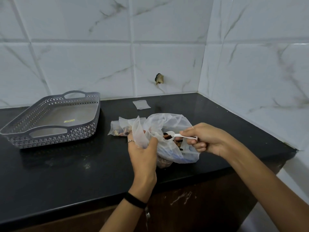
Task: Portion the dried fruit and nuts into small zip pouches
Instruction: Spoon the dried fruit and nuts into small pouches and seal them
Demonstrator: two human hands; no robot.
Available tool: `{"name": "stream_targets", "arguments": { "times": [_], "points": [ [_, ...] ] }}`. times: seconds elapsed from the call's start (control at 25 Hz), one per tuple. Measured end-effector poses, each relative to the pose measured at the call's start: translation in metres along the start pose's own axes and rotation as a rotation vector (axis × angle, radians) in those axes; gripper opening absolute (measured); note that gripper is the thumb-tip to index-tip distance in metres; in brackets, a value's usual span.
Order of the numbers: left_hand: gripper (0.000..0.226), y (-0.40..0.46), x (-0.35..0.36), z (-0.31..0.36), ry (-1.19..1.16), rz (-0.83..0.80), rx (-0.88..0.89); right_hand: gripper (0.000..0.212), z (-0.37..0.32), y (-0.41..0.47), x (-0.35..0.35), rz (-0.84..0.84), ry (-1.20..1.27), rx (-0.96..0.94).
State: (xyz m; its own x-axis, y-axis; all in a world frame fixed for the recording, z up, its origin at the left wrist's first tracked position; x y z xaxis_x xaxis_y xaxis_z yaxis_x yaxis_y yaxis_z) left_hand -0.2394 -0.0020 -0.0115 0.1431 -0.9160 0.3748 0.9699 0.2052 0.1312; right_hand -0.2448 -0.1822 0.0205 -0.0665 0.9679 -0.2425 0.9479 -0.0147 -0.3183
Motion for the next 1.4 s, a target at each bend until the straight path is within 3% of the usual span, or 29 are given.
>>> {"name": "stream_targets", "arguments": {
  "times": [0.4, 0.76, 1.04, 1.28, 1.4],
  "points": [
    [0.04, -0.009, -0.022, 0.01, 0.162, -0.145, 0.118, 0.027, -0.024, -0.033, -0.011, 0.048, -0.003, -0.188],
    [0.05, -0.009, -0.037, 0.022, 0.469, -0.074, 0.264, 0.025, -0.062, -0.07, 0.05, -0.134, 0.019, -0.352],
    [0.062, -0.009, -0.041, 0.023, 0.421, -0.068, 0.245, 0.025, -0.057, -0.065, 0.052, -0.035, -0.106, -0.333],
    [0.046, -0.007, -0.042, 0.022, 0.4, -0.07, 0.242, 0.022, -0.057, -0.065, 0.053, 0.06, -0.202, -0.358],
    [0.049, -0.007, -0.04, 0.023, 0.448, -0.095, 0.241, 0.021, -0.062, -0.062, 0.059, 0.124, -0.395, -0.44]
  ]
}}
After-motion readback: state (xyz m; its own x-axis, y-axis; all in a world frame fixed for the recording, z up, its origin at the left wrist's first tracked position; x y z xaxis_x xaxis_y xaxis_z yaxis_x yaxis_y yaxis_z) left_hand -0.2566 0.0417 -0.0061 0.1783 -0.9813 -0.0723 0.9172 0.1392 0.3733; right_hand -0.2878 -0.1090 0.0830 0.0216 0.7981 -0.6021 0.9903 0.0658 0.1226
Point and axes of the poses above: each hand's wrist, its own y-axis towards the middle knuckle, its own x-axis out of the palm, z = x × y, the point moved 6 cm from there along y, towards the middle knuckle
